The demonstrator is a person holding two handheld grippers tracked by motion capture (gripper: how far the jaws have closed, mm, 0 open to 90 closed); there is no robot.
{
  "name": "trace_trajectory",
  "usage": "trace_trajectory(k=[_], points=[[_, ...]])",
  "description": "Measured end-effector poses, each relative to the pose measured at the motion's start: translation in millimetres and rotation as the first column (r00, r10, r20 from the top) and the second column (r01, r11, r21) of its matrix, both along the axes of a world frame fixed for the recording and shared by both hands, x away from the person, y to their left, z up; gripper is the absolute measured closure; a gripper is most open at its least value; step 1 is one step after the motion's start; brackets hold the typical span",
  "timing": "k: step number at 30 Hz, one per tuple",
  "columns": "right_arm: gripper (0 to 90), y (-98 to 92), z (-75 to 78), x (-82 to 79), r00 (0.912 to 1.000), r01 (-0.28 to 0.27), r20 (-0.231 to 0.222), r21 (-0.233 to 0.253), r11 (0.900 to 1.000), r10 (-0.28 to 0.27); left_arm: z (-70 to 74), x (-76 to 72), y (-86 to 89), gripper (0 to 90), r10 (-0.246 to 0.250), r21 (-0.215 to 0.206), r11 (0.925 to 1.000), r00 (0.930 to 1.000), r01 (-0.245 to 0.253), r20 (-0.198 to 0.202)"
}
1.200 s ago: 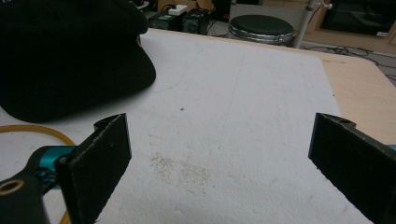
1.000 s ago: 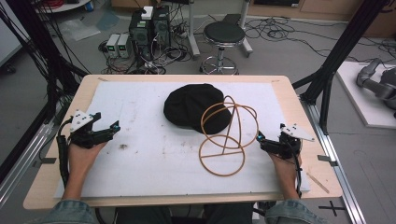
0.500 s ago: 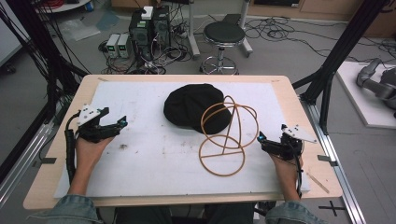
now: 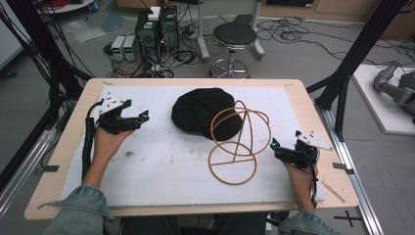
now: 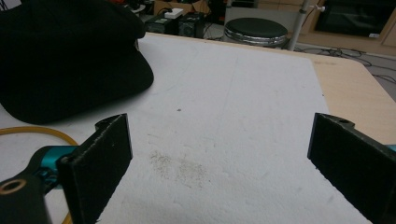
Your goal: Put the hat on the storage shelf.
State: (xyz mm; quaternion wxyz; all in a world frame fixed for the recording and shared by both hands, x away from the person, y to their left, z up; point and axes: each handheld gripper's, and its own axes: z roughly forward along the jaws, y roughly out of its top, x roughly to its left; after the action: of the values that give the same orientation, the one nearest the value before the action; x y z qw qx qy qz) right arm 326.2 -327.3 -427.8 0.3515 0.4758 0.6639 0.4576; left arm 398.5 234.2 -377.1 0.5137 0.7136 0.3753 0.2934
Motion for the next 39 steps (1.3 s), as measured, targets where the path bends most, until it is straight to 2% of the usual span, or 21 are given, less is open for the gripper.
trace_trajectory(k=[1,3,9,17,19,20,25,26,27,29,30,31,32,33,36,39], points=[[6.3,0.9,-0.1,0.0,1.0,-0.002,-0.003,0.003,1.0,0.002,0.0,0.0,0.0,20.4,0.0,0.0,1.0,1.0,0.0,0.0],[6.3,0.9,-0.3,0.8,1.0,-0.007,0.003,-0.012,1.0,0.007,2.3,6.6,-6.2,20.4,-0.017,-0.004,0.9998,0.9999,0.017,0.0],[6.3,1.3,-0.5,0.7,1.0,-0.007,-0.003,-0.01,1.0,0.007,11.7,28.4,-28.3,20.0,-0.07,-0.023,0.9973,0.9976,0.07,-0.004],[6.3,2.4,-1.1,1.3,0.9999,-0.01,-0.004,-0.024,1.0,0.01,21.8,49.1,-49.8,20.1,-0.089,-0.029,0.9956,0.996,0.089,0.0],[6.3,2.6,-1.2,1.6,0.9999,-0.013,-0.002,-0.025,1.0,0.013,24.1,53.6,-54.3,20.2,-0.098,-0.062,0.9932,0.9951,0.099,0.016],[6.3,2.5,-1.2,1.6,0.9999,-0.013,-0.002,-0.026,1.0,0.013,26.1,59.3,-60.1,20.2,-0.103,-0.066,0.9925,0.9946,0.104,0.007],[6.4,3.1,-1.5,1.9,0.9999,-0.016,-0.006,-0.029,0.999,0.016,34.7,70.5,-74.5,20.1,-0.133,-0.071,0.9884,0.9909,0.134,0.015],[6.4,3.1,-1.6,2.2,0.9998,-0.017,-0.004,-0.033,0.999,0.017,39.6,76.3,-82.7,20.1,-0.152,-0.066,0.986,0.9881,0.153,0.02],[6.4,3.2,-1.6,2.2,0.9998,-0.017,-0.005,-0.032,0.999,0.017,39.6,76.3,-82.7,20.1,-0.152,-0.066,0.986,0.9881,0.153,0.02],[6.4,3.3,-2.0,2.4,0.9998,-0.018,-0.007,-0.033,0.999,0.018,42.5,83.8,-91.1,19.9,-0.178,-0.077,0.9809,0.9839,0.179,0.017],[6.4,3.4,-2.0,2.4,0.9998,-0.017,-0.007,-0.031,0.999,0.017,42.1,89.4,-96.8,19.5,-0.208,-0.092,0.9736,0.978,0.209,0.018],[6.4,3.4,-2.0,2.4,0.9998,-0.017,-0.007,-0.031,0.999,0.017,42.1,89.4,-96.8,19.5,-0.208,-0.092,0.9736,0.978,0.209,0.018],[6.4,2.8,-1.9,2.3,0.9998,-0.016,-0.009,-0.032,0.999,0.015,40.0,93.6,-100.2,19.1,-0.234,-0.108,0.9663,0.9721,0.234,0.005],[6.4,2.8,-1.9,2.3,0.9998,-0.016,-0.009,-0.032,0.999,0.015,38.0,95.9,-102.4,19.1,-0.245,-0.115,0.963,0.9694,0.244,-0.001],[6.4,2.5,-1.7,1.7,0.9998,-0.015,-0.013,-0.025,1.0,0.014,26.1,103.2,-110.9,18.0,-0.273,-0.114,0.9564,0.9617,0.269,-0.023],[6.4,1.9,-1.7,1.9,0.9999,-0.015,-0.008,-0.03,0.999,0.014,15.6,107.5,-116.7,17.4,-0.278,-0.12,0.955,0.9596,0.271,-0.044]])
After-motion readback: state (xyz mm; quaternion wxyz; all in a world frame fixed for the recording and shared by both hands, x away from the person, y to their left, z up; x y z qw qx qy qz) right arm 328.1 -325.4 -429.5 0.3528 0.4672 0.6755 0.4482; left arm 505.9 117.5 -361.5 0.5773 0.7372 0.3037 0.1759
